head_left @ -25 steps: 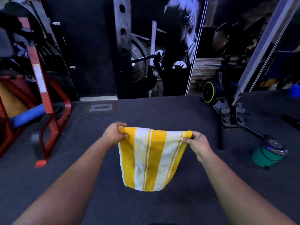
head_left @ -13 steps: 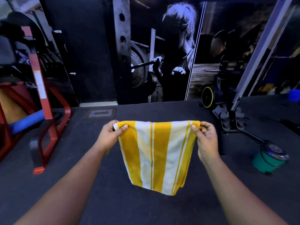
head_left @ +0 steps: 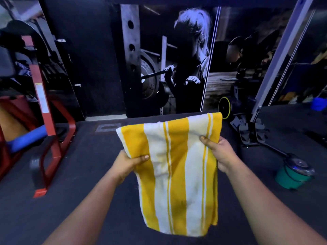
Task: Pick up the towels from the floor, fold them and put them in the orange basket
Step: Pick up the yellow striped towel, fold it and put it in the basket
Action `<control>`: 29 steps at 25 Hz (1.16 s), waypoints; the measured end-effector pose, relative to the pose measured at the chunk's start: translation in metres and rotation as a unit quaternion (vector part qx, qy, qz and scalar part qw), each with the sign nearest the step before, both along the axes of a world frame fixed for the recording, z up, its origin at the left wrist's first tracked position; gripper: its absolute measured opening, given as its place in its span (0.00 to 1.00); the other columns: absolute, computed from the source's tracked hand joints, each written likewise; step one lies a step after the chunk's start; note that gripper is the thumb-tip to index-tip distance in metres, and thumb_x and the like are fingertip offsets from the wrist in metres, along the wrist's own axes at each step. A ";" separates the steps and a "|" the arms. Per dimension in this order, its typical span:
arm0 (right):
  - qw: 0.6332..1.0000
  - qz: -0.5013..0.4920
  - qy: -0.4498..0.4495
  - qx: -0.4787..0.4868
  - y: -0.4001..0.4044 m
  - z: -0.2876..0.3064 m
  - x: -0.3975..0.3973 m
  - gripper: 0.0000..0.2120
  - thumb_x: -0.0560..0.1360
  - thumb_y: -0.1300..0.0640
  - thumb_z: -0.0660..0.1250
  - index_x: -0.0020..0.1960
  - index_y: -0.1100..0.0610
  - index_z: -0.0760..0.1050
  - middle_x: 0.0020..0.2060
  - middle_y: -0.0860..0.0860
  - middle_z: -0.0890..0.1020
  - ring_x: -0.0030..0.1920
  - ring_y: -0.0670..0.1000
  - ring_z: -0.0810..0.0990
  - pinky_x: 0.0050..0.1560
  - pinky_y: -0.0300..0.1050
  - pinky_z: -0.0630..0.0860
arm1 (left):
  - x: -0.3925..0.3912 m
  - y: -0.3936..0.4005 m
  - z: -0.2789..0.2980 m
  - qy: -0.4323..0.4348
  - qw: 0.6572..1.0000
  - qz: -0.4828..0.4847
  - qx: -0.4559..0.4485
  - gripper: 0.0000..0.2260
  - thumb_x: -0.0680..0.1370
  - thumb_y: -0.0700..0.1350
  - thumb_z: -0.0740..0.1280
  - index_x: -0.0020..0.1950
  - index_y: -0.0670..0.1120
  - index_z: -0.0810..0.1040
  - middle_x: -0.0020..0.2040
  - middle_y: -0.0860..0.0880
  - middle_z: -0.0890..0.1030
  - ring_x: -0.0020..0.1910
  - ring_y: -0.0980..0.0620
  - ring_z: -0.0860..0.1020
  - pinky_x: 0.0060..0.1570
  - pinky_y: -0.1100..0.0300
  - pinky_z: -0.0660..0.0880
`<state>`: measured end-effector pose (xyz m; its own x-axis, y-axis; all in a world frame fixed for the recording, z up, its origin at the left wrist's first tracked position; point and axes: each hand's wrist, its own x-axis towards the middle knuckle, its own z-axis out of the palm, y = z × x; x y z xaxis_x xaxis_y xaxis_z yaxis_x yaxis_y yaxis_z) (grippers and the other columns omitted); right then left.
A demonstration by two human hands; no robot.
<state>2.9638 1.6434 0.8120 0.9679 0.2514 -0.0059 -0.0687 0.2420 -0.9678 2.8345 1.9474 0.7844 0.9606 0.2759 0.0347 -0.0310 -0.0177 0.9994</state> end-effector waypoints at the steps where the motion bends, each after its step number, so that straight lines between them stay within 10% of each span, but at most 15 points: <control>1: 1.000 -0.006 0.010 0.018 -0.005 -0.002 0.002 0.18 0.75 0.58 0.73 0.63 0.61 0.78 0.54 0.61 0.86 0.52 0.61 0.86 0.53 0.58 0.83 | 0.001 -0.001 -0.006 0.010 1.000 -0.004 -0.025 0.29 0.61 0.51 0.85 0.59 0.43 0.84 0.55 0.44 0.86 0.55 0.43 0.85 0.55 0.45 0.82; 7: 0.968 0.169 0.105 -0.151 -0.041 -0.075 -0.026 0.46 0.51 0.40 0.87 0.63 0.61 0.80 0.56 0.57 0.86 0.55 0.55 0.86 0.55 0.50 0.82 | 0.032 -0.004 0.020 0.050 0.987 0.000 -0.150 0.20 0.74 0.46 0.77 0.63 0.39 0.80 0.57 0.38 0.85 0.54 0.38 0.84 0.55 0.41 0.81; 10: 0.989 0.102 0.073 -0.079 -0.038 -0.070 -0.017 0.36 0.59 0.47 0.84 0.61 0.63 0.80 0.57 0.62 0.84 0.53 0.57 0.86 0.51 0.49 0.84 | 0.017 0.005 0.000 0.104 0.986 -0.118 -0.060 0.33 0.63 0.50 0.85 0.64 0.40 0.81 0.58 0.39 0.84 0.57 0.39 0.84 0.53 0.48 0.82; 13: 0.993 0.073 0.089 0.023 -0.053 -0.067 -0.004 0.24 0.68 0.48 0.78 0.59 0.60 0.79 0.52 0.59 0.86 0.49 0.54 0.87 0.46 0.48 0.84 | 0.019 0.001 -0.018 0.135 0.989 -0.061 -0.029 0.20 0.72 0.43 0.78 0.61 0.39 0.81 0.57 0.39 0.85 0.56 0.41 0.84 0.51 0.50 0.82; 17: 0.974 0.152 0.070 -0.151 -0.076 -0.086 0.001 0.21 0.71 0.54 0.78 0.62 0.58 0.79 0.55 0.58 0.86 0.56 0.60 0.84 0.54 0.52 0.81 | 0.031 -0.017 -0.023 0.141 0.983 -0.014 -0.116 0.14 0.77 0.46 0.73 0.59 0.40 0.81 0.54 0.38 0.85 0.53 0.39 0.85 0.53 0.42 0.82; 23: 0.969 -0.059 -0.009 -0.238 -0.082 -0.100 0.033 0.30 0.75 0.55 0.76 0.72 0.51 0.67 0.57 0.53 0.78 0.59 0.51 0.78 0.62 0.51 0.76 | 0.049 -0.048 -0.049 0.132 0.985 0.104 0.045 0.26 0.69 0.53 0.81 0.61 0.41 0.80 0.56 0.45 0.85 0.56 0.44 0.84 0.53 0.51 0.81; 29: 0.931 0.077 -0.112 -0.338 -0.106 -0.105 0.059 0.39 0.62 0.52 0.86 0.69 0.46 0.75 0.62 0.49 0.78 0.60 0.48 0.78 0.62 0.44 0.74 | 0.067 -0.066 -0.050 0.141 0.971 0.002 0.194 0.57 0.62 0.44 0.85 0.82 0.56 0.55 0.73 0.51 0.66 0.74 0.50 0.66 0.70 0.54 0.68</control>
<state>3.0229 1.5370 0.7067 0.9163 0.4002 -0.0158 0.1698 -0.4240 -0.8896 2.9018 1.8810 0.7340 0.9459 0.2983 -0.1277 0.2439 -0.3939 0.8862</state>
